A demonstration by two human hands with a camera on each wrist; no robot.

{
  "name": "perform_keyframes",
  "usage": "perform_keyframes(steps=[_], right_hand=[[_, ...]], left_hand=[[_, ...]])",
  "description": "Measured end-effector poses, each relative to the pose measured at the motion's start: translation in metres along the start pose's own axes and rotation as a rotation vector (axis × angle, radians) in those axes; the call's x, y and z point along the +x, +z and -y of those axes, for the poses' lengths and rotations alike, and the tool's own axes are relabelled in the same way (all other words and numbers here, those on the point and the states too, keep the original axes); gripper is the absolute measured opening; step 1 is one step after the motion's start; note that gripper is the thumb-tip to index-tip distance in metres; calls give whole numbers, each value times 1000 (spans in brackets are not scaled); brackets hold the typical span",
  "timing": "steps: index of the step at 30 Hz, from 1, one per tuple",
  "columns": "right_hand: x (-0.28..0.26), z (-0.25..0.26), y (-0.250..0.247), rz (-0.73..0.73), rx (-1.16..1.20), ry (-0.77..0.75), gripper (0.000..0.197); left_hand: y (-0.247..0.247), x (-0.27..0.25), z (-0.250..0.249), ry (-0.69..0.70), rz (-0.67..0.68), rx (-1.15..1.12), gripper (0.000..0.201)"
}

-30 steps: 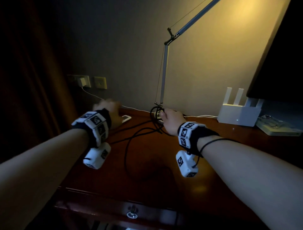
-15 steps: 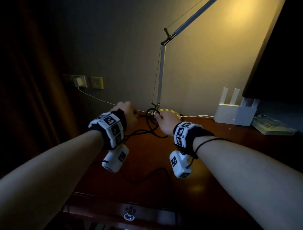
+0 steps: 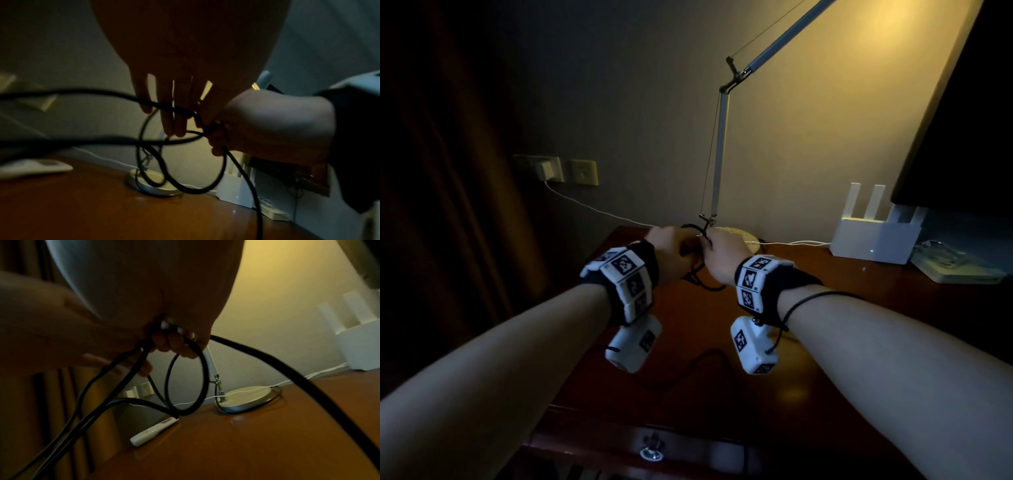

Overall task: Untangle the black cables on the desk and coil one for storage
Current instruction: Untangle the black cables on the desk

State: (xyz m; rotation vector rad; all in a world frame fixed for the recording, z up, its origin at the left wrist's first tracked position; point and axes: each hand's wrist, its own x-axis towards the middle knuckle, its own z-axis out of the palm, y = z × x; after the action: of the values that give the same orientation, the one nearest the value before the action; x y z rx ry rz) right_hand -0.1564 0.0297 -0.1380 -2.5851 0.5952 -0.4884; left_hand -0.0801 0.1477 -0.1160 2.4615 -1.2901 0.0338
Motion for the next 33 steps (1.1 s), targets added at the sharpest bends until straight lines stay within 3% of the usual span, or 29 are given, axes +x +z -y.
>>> perform_keyframes(steps=[2,10,18,24,26,29,33], right_hand=[[1,-3,-1,-1,-2,-6,32],[4,-14,-11,26,-63,19,46],[5,-17,-18,93,72,17,45],[3,-23,-23,135,-105,-10,45],[2,-18,-20,122,-173,-2,39],[3,-7,-16,127,-284,-5,34],[0,1,-13,146,-346,5,18]], left_hand=[[6,5,-9,67,14,10,26],[-14,16,11,-70,-78,48,21],[-54,14,49,-296,-387,-88,23],[-65,12,72,-515,-411,-14,23],[-53,11,60,-472,-329,105,27],[-30,13,31,-233,-169,208,41],[0,21,4,98,24,136,29]])
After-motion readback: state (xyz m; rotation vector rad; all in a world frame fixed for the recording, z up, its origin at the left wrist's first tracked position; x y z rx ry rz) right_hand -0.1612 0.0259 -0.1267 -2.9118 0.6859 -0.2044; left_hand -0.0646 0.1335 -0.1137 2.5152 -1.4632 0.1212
